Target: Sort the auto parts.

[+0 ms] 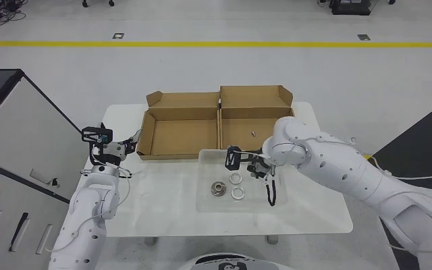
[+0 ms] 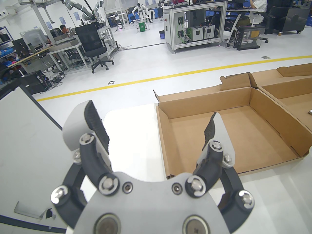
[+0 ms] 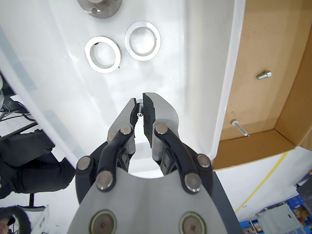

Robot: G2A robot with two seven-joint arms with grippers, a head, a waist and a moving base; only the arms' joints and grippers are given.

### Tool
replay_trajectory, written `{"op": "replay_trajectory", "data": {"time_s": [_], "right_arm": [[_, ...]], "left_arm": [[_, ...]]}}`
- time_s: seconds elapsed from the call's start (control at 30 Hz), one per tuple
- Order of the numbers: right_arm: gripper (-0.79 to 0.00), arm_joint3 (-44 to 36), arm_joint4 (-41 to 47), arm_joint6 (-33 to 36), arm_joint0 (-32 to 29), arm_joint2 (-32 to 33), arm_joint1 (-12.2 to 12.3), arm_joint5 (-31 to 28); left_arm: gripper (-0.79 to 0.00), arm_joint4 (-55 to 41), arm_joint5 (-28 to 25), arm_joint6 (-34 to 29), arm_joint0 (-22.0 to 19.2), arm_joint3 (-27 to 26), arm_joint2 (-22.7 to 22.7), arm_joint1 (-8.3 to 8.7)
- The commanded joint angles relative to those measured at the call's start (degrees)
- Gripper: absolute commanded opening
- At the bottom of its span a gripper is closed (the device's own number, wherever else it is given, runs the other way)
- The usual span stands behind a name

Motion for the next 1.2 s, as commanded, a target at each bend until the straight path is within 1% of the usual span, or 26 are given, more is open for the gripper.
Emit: {"op": "replay_trajectory", "data": {"time_s": [0.0, 0.2, 0.63, 0.73, 0.8, 0.9, 1.03, 1.17], "right_arm": [[-0.785, -2.6, 2.1, 0.5, 0.2, 1.2, 1.5, 0.5], [-0.785, -8.6, 7.4, 1.1, 0.5, 3.7, 5.6, 1.1], [-0.785, -8.9, 7.7, 1.1, 0.6, 3.8, 5.7, 1.1], [-0.785, -6.6, 9.4, -3.6, -0.1, 6.1, 6.0, 2.9], [-0.785, -4.4, 14.8, -6.0, -0.9, 8.8, 6.7, 2.6], [-0.785, 0.4, 25.8, -9.7, -3.0, 14.2, 8.1, 0.9], [-0.785, 6.7, 39.1, -12.2, -7.4, 20.1, 9.9, -3.6], [-0.785, 12.3, 57.0, -12.7, -12.5, 23.2, 10.6, -10.2]], "left_arm": [[0.000, 0.0, 0.0, 0.0, 0.0, 0.0, 0.0, 0.00], [0.000, 0.0, 0.0, 0.0, 0.0, 0.0, 0.0, 0.00], [0.000, 0.0, 0.0, 0.0, 0.0, 0.0, 0.0, 0.00], [0.000, 0.0, 0.0, 0.0, 0.0, 0.0, 0.0, 0.00], [0.000, 0.0, 0.0, 0.0, 0.0, 0.0, 0.0, 0.00], [0.000, 0.0, 0.0, 0.0, 0.0, 0.0, 0.0, 0.00], [0.000, 0.0, 0.0, 0.0, 0.0, 0.0, 0.0, 0.00], [0.000, 0.0, 0.0, 0.0, 0.0, 0.0, 0.0, 0.00]]}}
